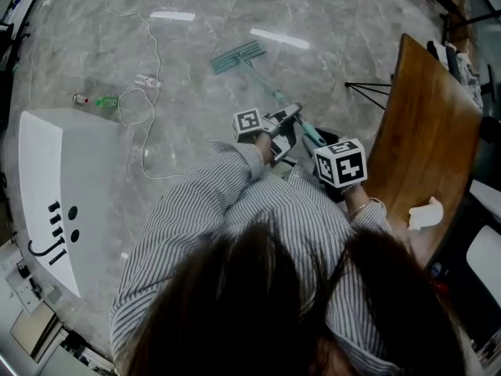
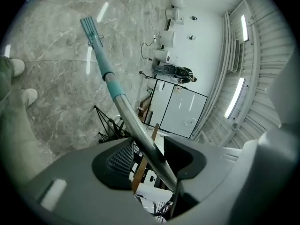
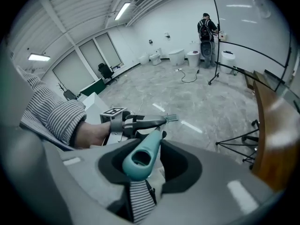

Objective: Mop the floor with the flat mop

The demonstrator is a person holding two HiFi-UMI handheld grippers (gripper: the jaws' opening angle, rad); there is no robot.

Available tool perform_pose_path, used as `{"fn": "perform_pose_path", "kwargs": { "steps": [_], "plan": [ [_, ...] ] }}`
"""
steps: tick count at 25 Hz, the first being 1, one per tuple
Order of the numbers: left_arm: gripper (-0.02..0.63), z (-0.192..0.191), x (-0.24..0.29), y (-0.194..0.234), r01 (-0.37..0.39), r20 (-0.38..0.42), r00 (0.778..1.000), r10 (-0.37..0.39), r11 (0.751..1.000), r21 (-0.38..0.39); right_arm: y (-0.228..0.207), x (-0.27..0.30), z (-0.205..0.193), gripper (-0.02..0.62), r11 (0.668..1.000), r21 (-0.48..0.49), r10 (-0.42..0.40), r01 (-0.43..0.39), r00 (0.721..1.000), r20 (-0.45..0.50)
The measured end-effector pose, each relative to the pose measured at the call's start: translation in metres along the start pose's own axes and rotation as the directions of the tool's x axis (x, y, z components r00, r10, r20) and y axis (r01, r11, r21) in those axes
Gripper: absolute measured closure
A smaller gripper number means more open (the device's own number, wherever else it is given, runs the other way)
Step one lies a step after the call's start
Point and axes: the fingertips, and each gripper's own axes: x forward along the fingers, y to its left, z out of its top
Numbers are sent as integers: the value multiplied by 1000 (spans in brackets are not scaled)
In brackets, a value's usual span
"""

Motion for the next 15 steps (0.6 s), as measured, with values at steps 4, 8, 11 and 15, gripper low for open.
{"fn": "perform_pose_path", "kwargs": {
  "steps": [4, 8, 11, 15],
  "plan": [
    [414, -1, 9, -2, 16, 12, 1000, -16, 1000, 6, -10, -1, 2, 468, 1000, -4, 10, -10, 1000, 3],
    [410, 9, 16, -7, 21, 2, 1000, -21, 999, 32, -15, 2, 14, 468, 999, -38, 11, -11, 1000, 3],
    [410, 25, 17, -12, 34, 13, 999, -34, 999, 23, -15, 9, 30, 466, 999, -51, 14, -14, 1000, -1],
    [397, 63, 22, -27, 57, 18, 998, -57, 998, -1, -16, 30, 65, 466, 997, -77, 20, -21, 1000, -7]
  ]
}}
